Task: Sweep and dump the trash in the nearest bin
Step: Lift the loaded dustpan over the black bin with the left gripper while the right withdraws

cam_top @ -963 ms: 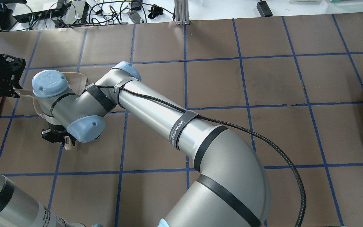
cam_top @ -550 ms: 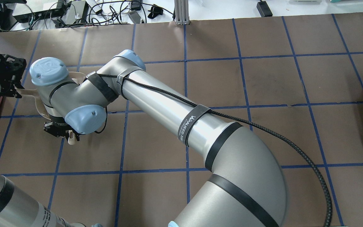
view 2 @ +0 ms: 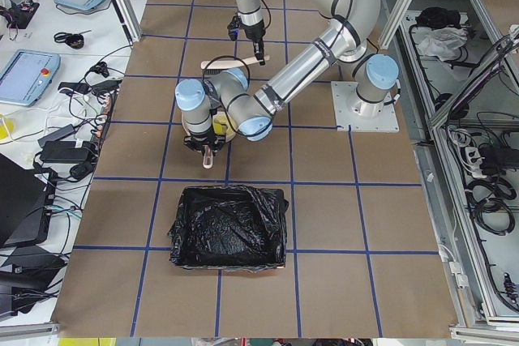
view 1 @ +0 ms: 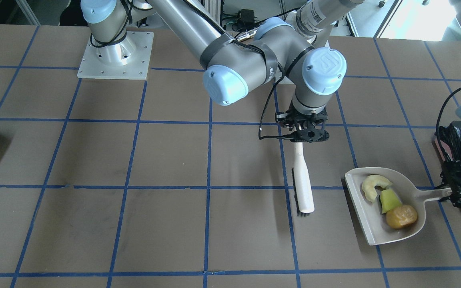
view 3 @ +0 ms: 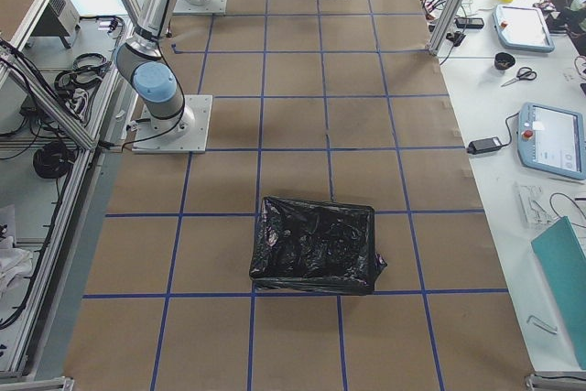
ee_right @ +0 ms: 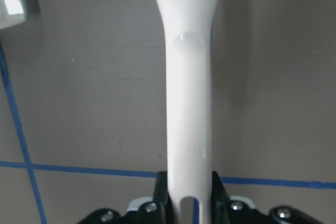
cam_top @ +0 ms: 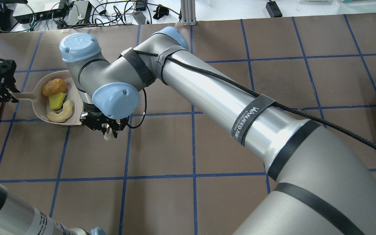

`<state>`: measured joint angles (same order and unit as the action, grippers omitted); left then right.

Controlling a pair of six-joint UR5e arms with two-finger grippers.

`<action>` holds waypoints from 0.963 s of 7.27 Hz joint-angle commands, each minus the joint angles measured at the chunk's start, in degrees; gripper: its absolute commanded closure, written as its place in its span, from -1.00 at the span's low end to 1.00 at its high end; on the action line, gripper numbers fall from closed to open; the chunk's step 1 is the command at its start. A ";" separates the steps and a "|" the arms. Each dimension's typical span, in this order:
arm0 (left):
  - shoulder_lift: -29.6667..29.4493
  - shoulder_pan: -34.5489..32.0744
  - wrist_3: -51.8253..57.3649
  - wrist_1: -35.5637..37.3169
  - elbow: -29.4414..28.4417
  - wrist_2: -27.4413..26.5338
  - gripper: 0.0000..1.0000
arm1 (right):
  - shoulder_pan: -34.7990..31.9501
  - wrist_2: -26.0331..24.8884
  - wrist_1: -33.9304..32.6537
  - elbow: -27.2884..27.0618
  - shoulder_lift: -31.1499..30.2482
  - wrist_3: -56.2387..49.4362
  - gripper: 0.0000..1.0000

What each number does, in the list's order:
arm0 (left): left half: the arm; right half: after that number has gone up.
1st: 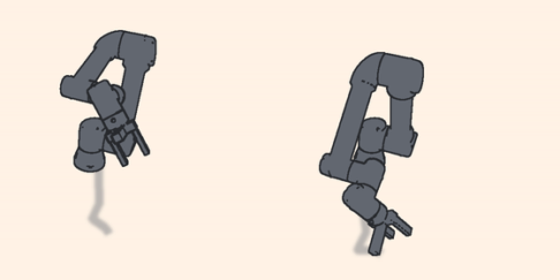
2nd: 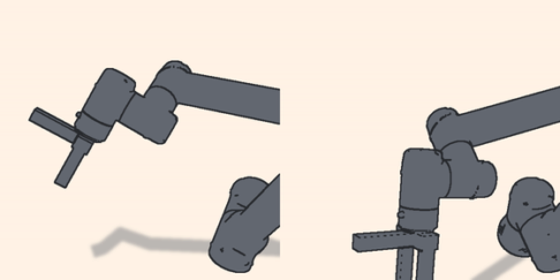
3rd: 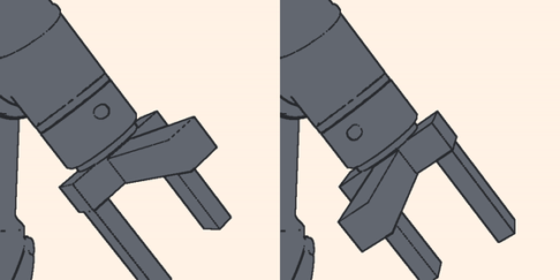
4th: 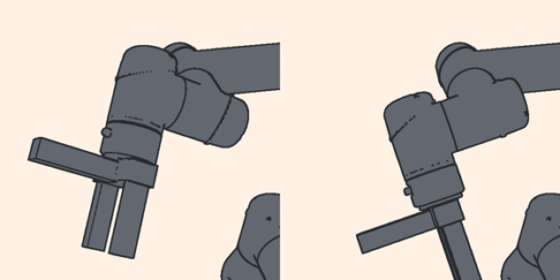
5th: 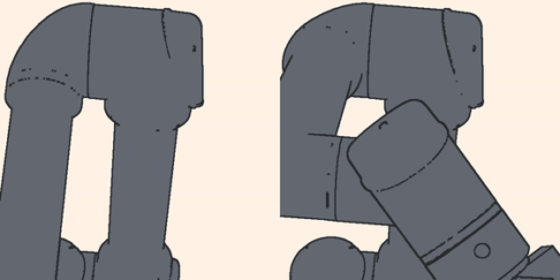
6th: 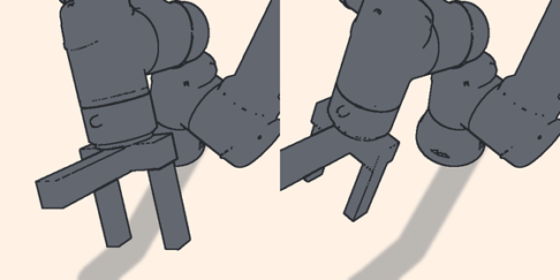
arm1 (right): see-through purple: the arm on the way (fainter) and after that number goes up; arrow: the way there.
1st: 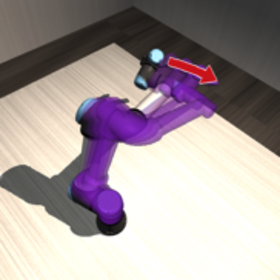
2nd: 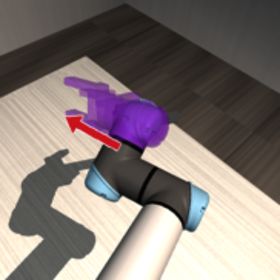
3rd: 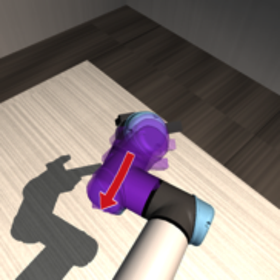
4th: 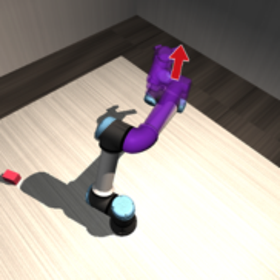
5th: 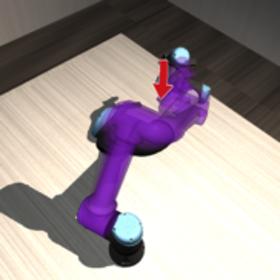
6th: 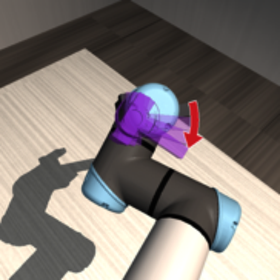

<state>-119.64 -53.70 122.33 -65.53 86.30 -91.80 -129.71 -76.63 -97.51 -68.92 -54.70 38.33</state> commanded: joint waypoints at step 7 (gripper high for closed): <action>1.09 14.30 13.27 -16.99 -15.09 -0.83 1.00 | 6.13 -3.62 -11.03 -50.34 -31.96 -5.56 1.00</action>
<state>-117.48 -41.94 133.20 -81.87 73.91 -91.89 -123.45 -80.69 -108.49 -118.03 -86.28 30.97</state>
